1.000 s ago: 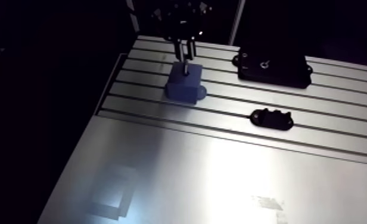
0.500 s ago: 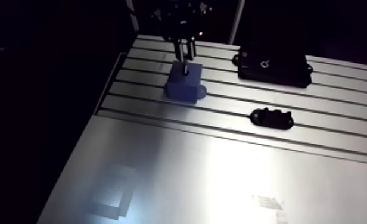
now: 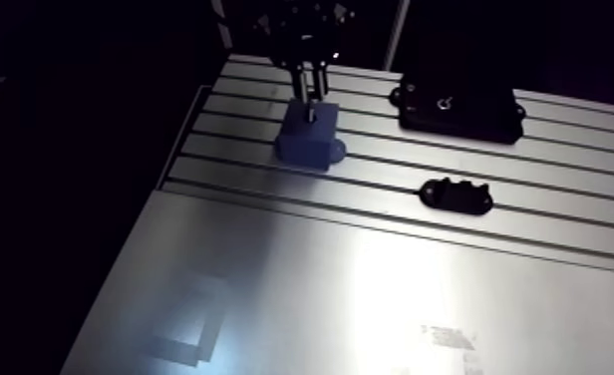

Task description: Pick up the M10 bolt and insert it into the hex recess until seated.

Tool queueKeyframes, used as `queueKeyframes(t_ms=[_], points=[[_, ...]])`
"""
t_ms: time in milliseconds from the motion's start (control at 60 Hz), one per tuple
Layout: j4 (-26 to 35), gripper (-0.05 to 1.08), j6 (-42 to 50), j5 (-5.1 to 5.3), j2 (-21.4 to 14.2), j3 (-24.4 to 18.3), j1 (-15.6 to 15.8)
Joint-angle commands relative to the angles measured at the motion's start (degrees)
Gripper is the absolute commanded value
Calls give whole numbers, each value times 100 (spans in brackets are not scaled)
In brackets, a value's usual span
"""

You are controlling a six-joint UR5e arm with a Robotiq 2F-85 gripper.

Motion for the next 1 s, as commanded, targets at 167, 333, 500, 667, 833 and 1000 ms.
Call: queueKeyframes(t_ms=[167, 333, 500, 667, 833, 1000], points=[[-16, 75, 0, 0, 41, -11, 0], [-36, 75, 0, 0, 44, -10, -9], [-36, 75, 0, 0, 45, -2, -9], [-36, 75, 0, 0, 53, -2, -9], [-37, 75, 0, 0, 53, -2, -9], [-45, 74, 0, 0, 53, -2, -9]])
